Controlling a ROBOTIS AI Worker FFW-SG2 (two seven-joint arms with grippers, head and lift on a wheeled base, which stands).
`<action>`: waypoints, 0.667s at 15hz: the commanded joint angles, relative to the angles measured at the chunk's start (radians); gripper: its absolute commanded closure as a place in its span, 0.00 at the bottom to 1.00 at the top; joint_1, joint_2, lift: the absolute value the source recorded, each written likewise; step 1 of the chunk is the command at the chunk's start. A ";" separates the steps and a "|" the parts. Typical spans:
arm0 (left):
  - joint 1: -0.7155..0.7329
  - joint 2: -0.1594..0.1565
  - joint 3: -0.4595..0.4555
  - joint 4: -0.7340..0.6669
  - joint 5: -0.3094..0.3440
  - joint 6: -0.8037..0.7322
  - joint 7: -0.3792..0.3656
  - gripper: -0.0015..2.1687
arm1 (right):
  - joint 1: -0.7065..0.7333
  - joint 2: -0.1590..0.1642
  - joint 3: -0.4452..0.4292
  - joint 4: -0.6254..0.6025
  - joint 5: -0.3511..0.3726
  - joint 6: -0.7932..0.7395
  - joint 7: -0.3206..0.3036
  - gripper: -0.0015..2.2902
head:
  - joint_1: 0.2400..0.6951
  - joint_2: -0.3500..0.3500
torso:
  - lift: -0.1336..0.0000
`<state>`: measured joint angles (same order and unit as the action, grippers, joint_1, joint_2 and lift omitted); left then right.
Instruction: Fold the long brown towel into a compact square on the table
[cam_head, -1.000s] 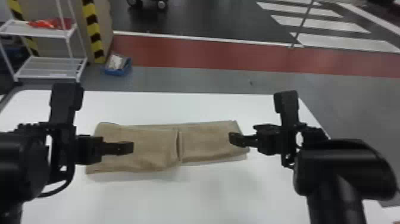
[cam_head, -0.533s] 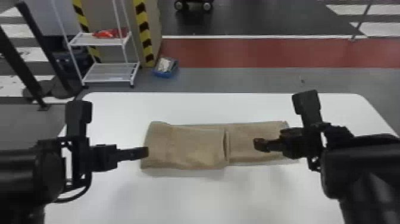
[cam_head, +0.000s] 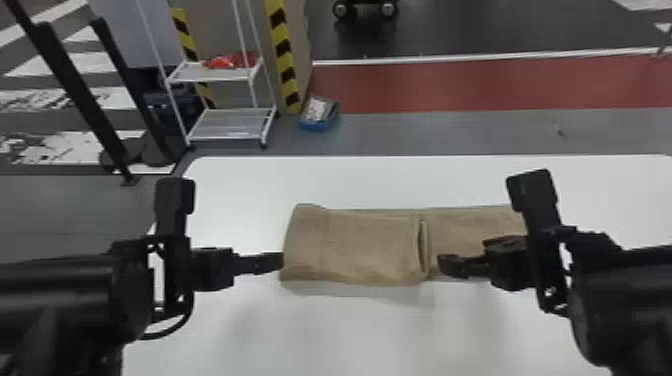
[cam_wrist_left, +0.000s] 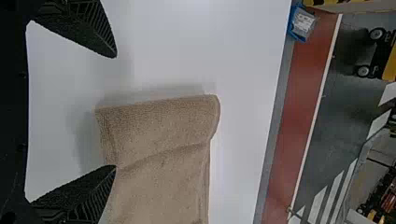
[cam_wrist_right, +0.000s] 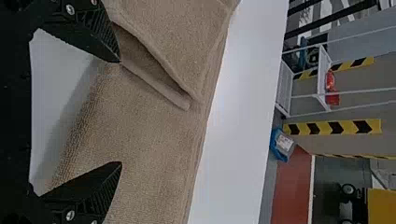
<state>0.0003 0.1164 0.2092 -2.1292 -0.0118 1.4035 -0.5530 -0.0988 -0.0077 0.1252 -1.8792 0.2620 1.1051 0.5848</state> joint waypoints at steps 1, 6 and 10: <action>0.017 0.000 0.007 -0.002 0.004 -0.014 -0.007 0.02 | 0.004 0.009 0.005 -0.012 -0.035 0.002 -0.020 0.05 | 1.00 0.73 | 0.08; 0.052 0.002 0.019 -0.002 0.003 -0.033 -0.021 0.02 | 0.011 0.009 0.008 0.022 -0.230 -0.053 -0.083 0.05 | 1.00 0.77 | 0.08; 0.058 0.009 0.036 -0.003 0.006 -0.051 -0.039 0.02 | -0.010 0.009 0.033 0.060 -0.340 -0.152 -0.221 0.05 | 1.00 0.82 | 0.08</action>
<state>0.0566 0.1229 0.2339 -2.1322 -0.0073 1.3662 -0.5861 -0.0953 -0.0077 0.1439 -1.8300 -0.0604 0.9757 0.3943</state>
